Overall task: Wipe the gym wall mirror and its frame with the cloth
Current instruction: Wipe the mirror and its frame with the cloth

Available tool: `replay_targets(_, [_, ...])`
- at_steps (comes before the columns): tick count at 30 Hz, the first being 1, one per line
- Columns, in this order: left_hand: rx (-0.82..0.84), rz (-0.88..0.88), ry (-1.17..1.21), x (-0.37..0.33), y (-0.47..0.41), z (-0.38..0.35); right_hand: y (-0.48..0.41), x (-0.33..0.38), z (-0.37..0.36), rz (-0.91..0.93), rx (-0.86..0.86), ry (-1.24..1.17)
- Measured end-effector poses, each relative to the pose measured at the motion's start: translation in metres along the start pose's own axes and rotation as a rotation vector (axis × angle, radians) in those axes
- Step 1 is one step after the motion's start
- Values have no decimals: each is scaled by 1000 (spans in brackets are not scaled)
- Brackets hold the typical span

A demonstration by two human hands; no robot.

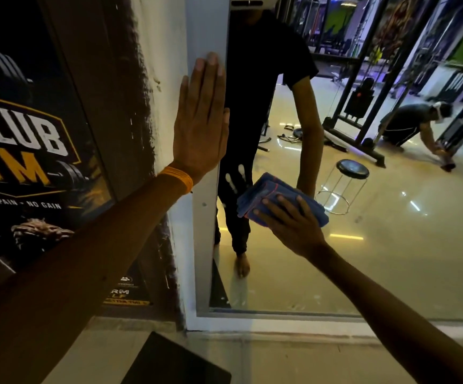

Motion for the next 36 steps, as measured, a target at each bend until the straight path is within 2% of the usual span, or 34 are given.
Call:
replay_targets(2, [1,1,-14,1,0,-1,-21,-19,11,38,15,-59])
replay_targets(3, [-1,6,-9,1,-1,0,-38,-35,21,-14,2,-102])
replay_targets(6, [15,9,-15,1,-2,2,-97,-75,50,-324,-130,-82])
replay_targets(8, [48,-3,-26,0,-1,4,-113,-66,55,-438,-166,-73])
replay_targets(9, [61,-8,-35,0,0,4,-111,-51,50,-425,-126,-74])
replay_targets(12, [81,-16,-35,1,1,7,-91,-10,35,-231,-11,-40])
replay_targets(15, [90,-44,-26,4,-11,14,-105,-27,44,-130,-25,-47])
replay_targets(16, [87,-50,-23,5,-20,16,-118,-39,51,-149,-55,-55])
replay_targets(19, [45,-49,-30,8,-55,21,-153,-70,67,-372,-210,-65])
replay_targets(21, [32,-59,-25,9,-68,21,-154,-57,63,-432,-222,-83])
replay_targets(22, [28,-63,-29,9,-69,20,-144,-36,53,-401,-192,-80])
replay_targets(26, [2,-78,-30,10,-64,17,-66,58,-2,-83,33,8])
replay_targets(27, [-6,-80,-32,10,-64,17,-58,62,-6,-35,72,19])
replay_targets(29, [-18,-79,-22,9,-64,18,-64,46,0,43,43,32])
replay_targets(31, [-14,-73,-15,9,-63,16,-90,10,21,-30,-72,-40])
replay_targets(33, [-9,-66,-25,11,-62,15,-118,-23,37,-237,-148,-34])
replay_targets(35, [-15,-63,-26,11,-62,14,-127,-19,40,-357,-170,-27])
replay_targets(36, [-13,-62,-19,10,-62,15,-120,0,35,-346,-146,-41])
Point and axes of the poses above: each hand's wrist, its own y-axis away from the middle knuckle, its own z-axis out of the back of the hand, x = y × z, the point moved 4 cm from there along -y, towards the middle knuckle, and after that the axes turned 2 degrees about -z, right-handed, at the moved point
